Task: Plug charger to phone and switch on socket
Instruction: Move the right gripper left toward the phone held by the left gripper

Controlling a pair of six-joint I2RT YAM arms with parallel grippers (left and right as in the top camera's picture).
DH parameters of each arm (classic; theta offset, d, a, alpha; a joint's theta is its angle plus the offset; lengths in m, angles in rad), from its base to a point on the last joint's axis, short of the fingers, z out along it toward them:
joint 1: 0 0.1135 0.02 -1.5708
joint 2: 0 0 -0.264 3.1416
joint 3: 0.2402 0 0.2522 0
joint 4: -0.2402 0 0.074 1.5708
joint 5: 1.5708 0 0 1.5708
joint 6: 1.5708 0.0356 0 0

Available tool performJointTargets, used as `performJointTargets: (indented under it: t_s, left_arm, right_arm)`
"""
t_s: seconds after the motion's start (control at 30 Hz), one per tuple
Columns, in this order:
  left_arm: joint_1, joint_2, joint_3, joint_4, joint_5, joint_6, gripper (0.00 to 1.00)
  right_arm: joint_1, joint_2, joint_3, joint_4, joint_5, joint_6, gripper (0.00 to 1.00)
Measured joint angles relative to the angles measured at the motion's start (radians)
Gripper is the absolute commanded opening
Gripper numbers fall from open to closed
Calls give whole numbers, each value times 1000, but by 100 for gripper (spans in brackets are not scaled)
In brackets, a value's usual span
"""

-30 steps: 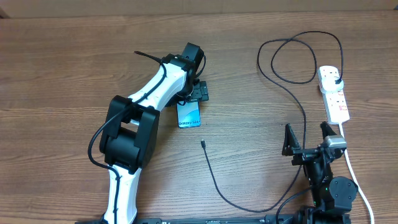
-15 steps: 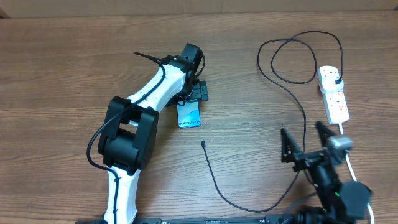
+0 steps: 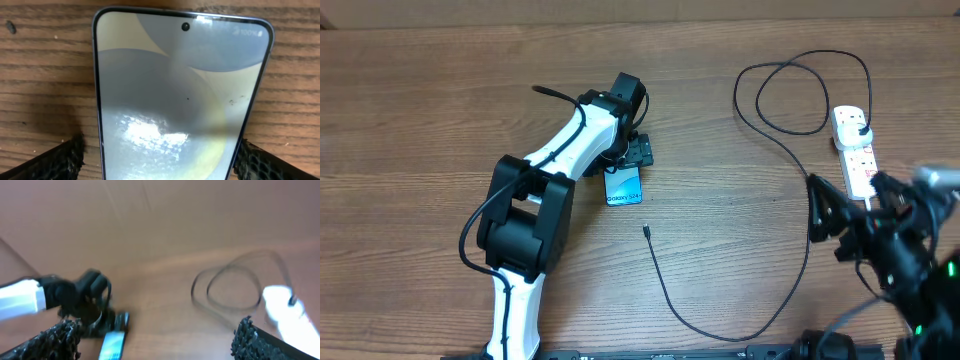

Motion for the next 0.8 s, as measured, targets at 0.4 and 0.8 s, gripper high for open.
performJointTargets:
  t_s: [0.4, 0.8]
  left_arm:
    - [5, -8, -14, 18, -2, -26, 98]
    - [3, -13, -22, 34, 1, -39, 91]
  right_arm:
    - [0, 217, 23, -61, -298, 42, 88]
    - [24, 496, -88, -73, -325, 81, 87]
